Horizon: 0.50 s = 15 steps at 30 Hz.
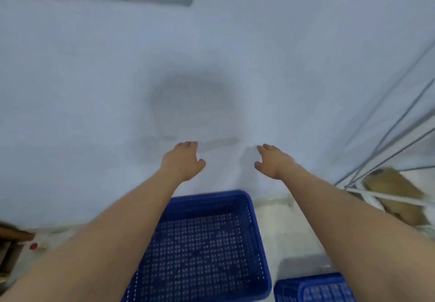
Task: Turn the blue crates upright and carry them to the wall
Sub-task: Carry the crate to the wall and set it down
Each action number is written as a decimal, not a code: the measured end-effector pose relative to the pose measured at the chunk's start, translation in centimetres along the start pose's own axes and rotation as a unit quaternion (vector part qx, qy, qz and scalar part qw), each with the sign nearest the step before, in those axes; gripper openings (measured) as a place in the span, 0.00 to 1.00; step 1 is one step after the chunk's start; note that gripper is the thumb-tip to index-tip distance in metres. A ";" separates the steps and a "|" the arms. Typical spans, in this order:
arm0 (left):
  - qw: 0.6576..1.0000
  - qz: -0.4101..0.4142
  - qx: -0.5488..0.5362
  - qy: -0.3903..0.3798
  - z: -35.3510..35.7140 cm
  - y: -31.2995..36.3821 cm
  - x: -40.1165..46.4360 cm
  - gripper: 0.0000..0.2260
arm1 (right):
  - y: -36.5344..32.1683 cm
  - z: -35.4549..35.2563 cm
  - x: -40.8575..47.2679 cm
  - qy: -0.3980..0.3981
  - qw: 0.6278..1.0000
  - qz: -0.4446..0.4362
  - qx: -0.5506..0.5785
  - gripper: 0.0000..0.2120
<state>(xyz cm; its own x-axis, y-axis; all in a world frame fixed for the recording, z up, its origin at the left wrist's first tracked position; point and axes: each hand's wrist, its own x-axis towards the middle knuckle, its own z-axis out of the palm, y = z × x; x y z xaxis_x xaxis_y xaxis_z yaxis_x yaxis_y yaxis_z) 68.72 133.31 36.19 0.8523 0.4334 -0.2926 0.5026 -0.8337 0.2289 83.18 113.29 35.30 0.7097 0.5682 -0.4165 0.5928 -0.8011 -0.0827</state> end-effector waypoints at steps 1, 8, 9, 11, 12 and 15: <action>0.999 0.019 0.014 0.025 -3.3 1.9 -0.8 0.29 | 0.5 -3.5 -1.7 0.022 1.000 0.002 0.003 0.29; 0.992 0.075 0.030 0.100 -20.9 13.0 -7.7 0.31 | 4.4 -21.6 -15.1 0.107 0.993 0.047 -0.015 0.30; 0.989 0.089 0.031 0.114 -22.8 14.5 -8.6 0.31 | 4.8 -23.5 -16.9 0.121 0.991 0.057 -0.011 0.30; 0.981 0.126 0.045 0.141 -26.1 17.6 -10.2 0.31 | 5.7 -27.1 -20.6 0.148 0.986 0.079 -0.009 0.30; 0.976 0.146 0.057 0.151 -27.6 19.2 -11.1 0.31 | 6.1 -28.7 -22.5 0.160 0.983 0.092 -0.009 0.31; 0.957 0.205 0.097 0.180 -31.2 23.6 -13.7 0.31 | 7.1 -32.4 -27.8 0.198 0.971 0.136 -0.003 0.30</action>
<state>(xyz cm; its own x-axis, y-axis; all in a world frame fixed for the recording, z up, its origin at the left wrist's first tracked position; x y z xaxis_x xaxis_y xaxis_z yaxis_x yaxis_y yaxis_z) 73.48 118.34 74.55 0.9844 0.1171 0.1315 0.1086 -0.9916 0.0698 80.01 97.98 75.65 0.9304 0.3641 -0.0412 0.3639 -0.9313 -0.0123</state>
